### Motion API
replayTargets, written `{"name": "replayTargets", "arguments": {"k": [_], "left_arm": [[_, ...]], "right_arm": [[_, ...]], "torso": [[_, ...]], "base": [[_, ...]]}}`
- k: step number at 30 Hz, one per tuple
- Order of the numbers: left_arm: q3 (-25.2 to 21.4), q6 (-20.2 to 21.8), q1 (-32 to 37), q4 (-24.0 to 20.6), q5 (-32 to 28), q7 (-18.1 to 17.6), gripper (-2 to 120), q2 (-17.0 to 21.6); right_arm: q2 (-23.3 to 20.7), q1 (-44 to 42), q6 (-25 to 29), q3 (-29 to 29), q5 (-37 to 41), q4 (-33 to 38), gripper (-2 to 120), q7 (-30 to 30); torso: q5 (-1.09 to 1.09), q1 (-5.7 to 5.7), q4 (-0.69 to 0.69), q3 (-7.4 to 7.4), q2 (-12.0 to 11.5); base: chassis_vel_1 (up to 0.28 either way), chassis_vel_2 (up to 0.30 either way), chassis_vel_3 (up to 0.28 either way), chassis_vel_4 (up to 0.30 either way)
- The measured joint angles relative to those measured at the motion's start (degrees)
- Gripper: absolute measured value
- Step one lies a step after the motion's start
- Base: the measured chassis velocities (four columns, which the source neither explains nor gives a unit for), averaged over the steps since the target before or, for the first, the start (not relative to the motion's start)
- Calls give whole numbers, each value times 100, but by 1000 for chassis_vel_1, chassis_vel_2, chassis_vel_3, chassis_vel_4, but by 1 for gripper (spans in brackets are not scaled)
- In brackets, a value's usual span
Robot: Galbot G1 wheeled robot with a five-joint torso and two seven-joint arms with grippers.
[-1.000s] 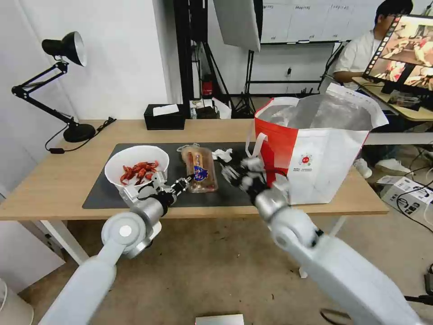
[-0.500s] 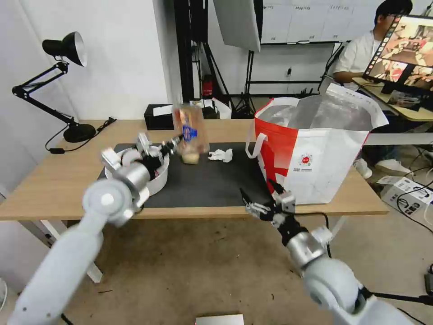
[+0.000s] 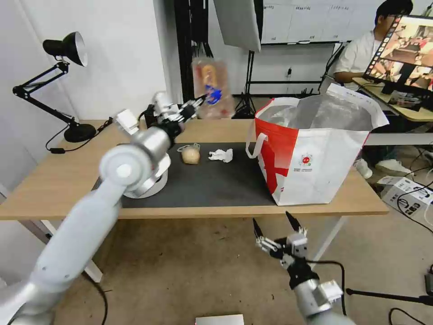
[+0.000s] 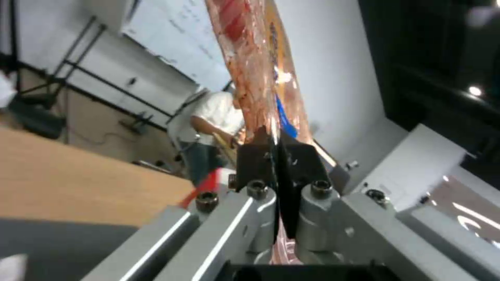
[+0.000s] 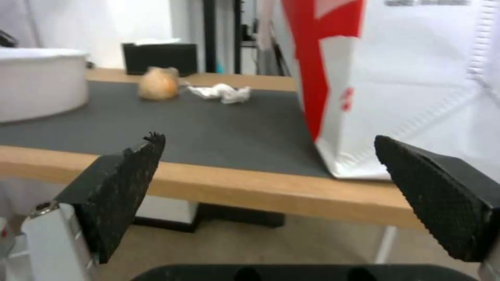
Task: Pick up the trash from the table and place it into the takeout bag.
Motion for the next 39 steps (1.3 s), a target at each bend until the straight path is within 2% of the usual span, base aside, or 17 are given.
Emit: {"name": "replayTargets", "arguments": {"k": [1, 3, 4, 6, 7, 9, 11, 13, 15, 20, 24, 31, 34, 35, 37, 39], "left_arm": [[0, 0, 0, 0, 0, 0, 0, 0], [445, -103, -414, 259, 156, -5, 0, -240], [445, -103, -414, 259, 156, -5, 0, -240], [871, -190, -753, 582, 402, -9, 0, -536], [871, -190, -753, 582, 402, -9, 0, -536], [1131, -229, -925, 808, 613, -23, 0, -775], [1508, -295, -1111, 1187, 1140, -39, 0, -1140], [1556, -303, -1130, 1235, 1229, -39, 0, -1189], [1863, -366, -1248, 1580, 1857, -18, 0, -1480], [2113, -370, -1311, 1786, 2261, 8, 0, -1642], [2501, -278, -1351, 2091, 2954, 220, 0, -1758], [2566, -156, -1339, 2056, 2883, 355, 3, -1794], [2543, -132, -1340, 1959, 2691, 361, 18, -1779], [2543, -132, -1340, 1959, 2691, 361, 18, -1779], [2496, -126, -1325, 1934, 2579, 360, 29, -1805], [2486, -125, -1312, 1933, 2548, 360, 32, -1813]], "right_arm": [[0, 0, 0, 0, 0, 0, 100, 0], [199, -129, 52, 43, -186, -41, 100, -15], [199, -129, 52, 43, -186, -41, 100, -15], [387, -253, 93, 73, -351, -64, 100, -42], [387, -253, 93, 73, -351, -64, 100, -42], [513, -320, 120, 97, -459, -64, 100, -70], [712, -428, 173, 129, -659, -59, 100, -102], [736, -443, 182, 134, -687, -56, 100, -106], [871, -541, 242, 161, -833, -50, 100, -131], [954, -593, 279, 170, -912, -49, 100, -145], [1063, -636, 304, 186, -1004, -34, 100, -147], [1039, -663, 317, 294, -991, -14, 100, -146], [974, -650, 314, 381, -902, 26, 100, -145], [974, -650, 314, 381, -902, 26, 100, -145], [951, -634, 294, 422, -855, 44, 100, -145], [942, -633, 286, 434, -844, 53, 100, -145]], "torso": [[0, 0, 0, 0, 0], [3, 0, -1, 0, 0], [3, 0, -1, 0, 0], [2, 0, -1, 0, 0], [2, 0, -1, 0, 0], [2, 0, 0, 0, 0], [3, 0, -2, 0, 0], [3, 0, -1, 0, 0], [2, 0, -1, 0, 0], [2, 0, -2, 0, 0], [2, 0, -1, 0, -1], [1, 0, 0, 0, 0], [0, 0, 0, 0, 0], [0, 0, 0, 0, 0], [0, 0, 0, 0, 0], [1, 0, 0, 0, 0]], "base": [[0, 0, 0, 0], [0, 0, 0, 0], [0, 0, 0, 0], [0, 0, 0, 0], [0, 0, 0, 0], [0, 0, 0, 0], [0, 0, 0, 0], [0, 0, 0, 0], [0, 0, 0, 0], [0, 0, 0, 0], [0, 0, 0, 0], [0, 0, 0, 0], [0, 0, 0, 0], [0, 0, 0, 0], [0, 0, 0, 0], [0, 0, 0, 0]]}}
